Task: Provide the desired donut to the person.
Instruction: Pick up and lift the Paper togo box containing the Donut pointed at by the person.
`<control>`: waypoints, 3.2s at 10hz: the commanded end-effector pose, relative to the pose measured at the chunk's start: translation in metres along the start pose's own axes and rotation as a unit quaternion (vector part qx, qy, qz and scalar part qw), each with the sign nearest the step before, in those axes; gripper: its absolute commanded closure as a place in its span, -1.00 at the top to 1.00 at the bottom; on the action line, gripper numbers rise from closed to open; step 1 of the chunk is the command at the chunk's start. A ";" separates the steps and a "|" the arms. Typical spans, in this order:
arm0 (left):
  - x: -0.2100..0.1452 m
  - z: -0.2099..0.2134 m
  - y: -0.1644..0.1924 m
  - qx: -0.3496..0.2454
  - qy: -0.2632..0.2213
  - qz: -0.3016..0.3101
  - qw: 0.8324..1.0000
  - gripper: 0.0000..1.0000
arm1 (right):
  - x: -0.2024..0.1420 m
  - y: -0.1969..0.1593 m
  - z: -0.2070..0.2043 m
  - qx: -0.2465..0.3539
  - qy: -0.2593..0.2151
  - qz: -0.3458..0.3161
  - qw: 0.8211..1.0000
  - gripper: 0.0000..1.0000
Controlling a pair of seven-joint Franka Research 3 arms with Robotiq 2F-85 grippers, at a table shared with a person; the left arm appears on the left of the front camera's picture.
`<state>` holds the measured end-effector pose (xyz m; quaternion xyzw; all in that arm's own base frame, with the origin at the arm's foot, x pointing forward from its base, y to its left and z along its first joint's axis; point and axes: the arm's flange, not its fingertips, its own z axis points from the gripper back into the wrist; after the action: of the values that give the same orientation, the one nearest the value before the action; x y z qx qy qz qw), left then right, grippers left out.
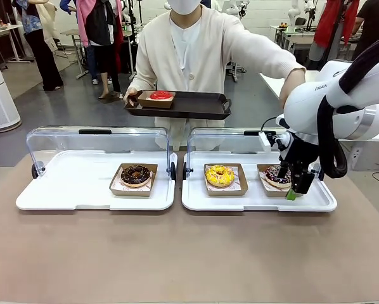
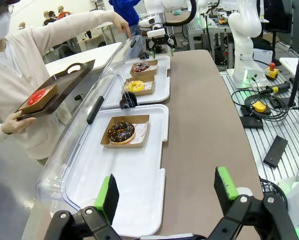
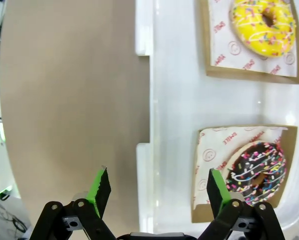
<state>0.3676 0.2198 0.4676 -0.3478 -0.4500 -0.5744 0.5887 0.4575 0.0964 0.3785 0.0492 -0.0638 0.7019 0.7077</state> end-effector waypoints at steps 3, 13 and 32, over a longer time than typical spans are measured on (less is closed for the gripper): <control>0.001 0.003 -0.001 0.000 -0.003 -0.002 1.000 1.00 | 0.005 -0.010 -0.023 -0.025 -0.010 -0.010 1.000 1.00; 0.001 0.003 -0.001 0.000 -0.003 -0.002 1.000 1.00 | 0.007 -0.047 -0.054 -0.003 -0.016 -0.007 1.000 1.00; 0.001 0.003 -0.001 0.000 -0.003 -0.002 1.000 1.00 | 0.008 -0.048 -0.069 0.028 -0.002 0.009 1.000 -1.00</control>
<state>0.3676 0.2199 0.4676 -0.3477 -0.4500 -0.5744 0.5888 0.5044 0.1128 0.3234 0.0571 -0.0569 0.7020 0.7076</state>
